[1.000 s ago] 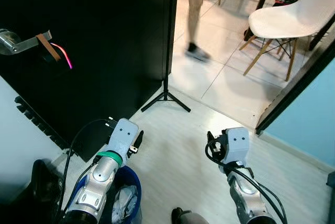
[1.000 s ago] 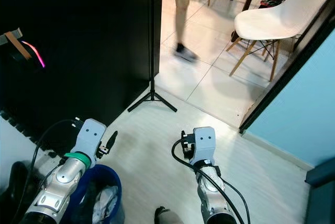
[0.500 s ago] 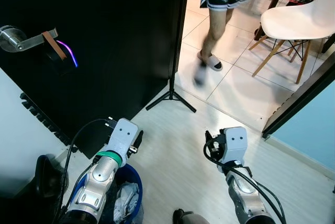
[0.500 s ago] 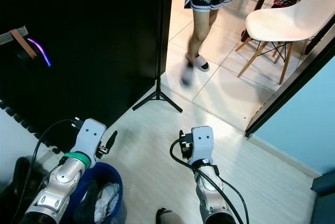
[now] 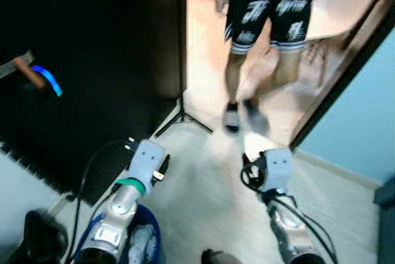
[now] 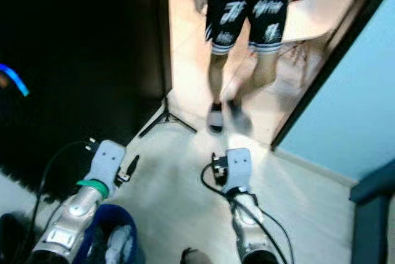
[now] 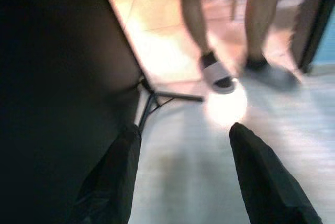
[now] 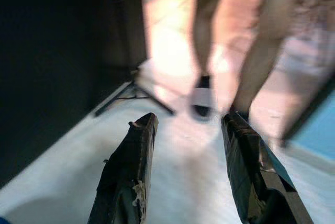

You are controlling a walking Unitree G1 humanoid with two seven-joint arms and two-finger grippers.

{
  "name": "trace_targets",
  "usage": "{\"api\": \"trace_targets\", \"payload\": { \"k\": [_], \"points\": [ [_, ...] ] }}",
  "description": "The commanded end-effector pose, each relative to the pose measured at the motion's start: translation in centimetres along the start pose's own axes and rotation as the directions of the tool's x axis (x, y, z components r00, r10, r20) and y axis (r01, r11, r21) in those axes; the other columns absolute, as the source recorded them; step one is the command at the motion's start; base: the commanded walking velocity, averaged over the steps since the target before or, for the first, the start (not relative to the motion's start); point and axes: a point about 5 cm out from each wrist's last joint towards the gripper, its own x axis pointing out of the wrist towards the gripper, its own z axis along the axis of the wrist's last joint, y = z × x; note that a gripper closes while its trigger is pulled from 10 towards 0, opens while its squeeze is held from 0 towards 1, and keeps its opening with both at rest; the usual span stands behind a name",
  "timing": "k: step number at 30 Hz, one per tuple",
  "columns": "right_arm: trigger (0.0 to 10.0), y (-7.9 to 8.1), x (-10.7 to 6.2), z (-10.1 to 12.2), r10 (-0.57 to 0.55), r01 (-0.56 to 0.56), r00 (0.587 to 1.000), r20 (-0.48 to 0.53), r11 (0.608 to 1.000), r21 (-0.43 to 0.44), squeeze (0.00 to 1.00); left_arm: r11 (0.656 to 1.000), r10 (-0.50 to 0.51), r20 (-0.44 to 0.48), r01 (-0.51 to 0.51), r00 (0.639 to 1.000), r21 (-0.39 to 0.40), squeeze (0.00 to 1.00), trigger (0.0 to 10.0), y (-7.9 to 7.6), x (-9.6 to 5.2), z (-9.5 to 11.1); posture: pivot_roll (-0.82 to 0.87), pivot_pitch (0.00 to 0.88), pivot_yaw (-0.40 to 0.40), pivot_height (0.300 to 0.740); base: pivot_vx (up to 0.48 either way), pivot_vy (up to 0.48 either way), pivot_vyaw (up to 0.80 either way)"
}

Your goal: Clean up the room

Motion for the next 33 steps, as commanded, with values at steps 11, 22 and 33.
{"api": "trace_targets", "payload": {
  "k": [11,22,33],
  "points": [
    [10.0,0.42,-0.45,-0.83,0.004,-0.004,0.999,-0.033,1.0,0.019,0.0,1.0,-0.004,-0.027,0.004,1.0,0.009,0.0,10.0,-0.05,-0.36,-0.73,0.0,0.092,0.071,0.74,0.0,0.0,-0.77],
    [10.0,0.47,-0.42,-0.81,0.006,-0.005,0.999,-0.033,1.0,0.018,0.0,1.0,-0.004,-0.028,0.005,1.0,0.007,0.0,10.0,-0.11,-0.34,-0.71,0.0,0.094,0.07,0.74,0.0,0.0,-0.77],
    [10.0,0.34,-0.31,-0.72,0.009,-0.009,0.999,-0.032,1.0,0.01,0.0,1.0,-0.009,-0.023,0.009,1.0,0.008,0.0,10.0,-0.24,-0.27,-0.67,0.0,0.083,0.066,0.74,0.0,0.0,-0.78]
  ]
}}
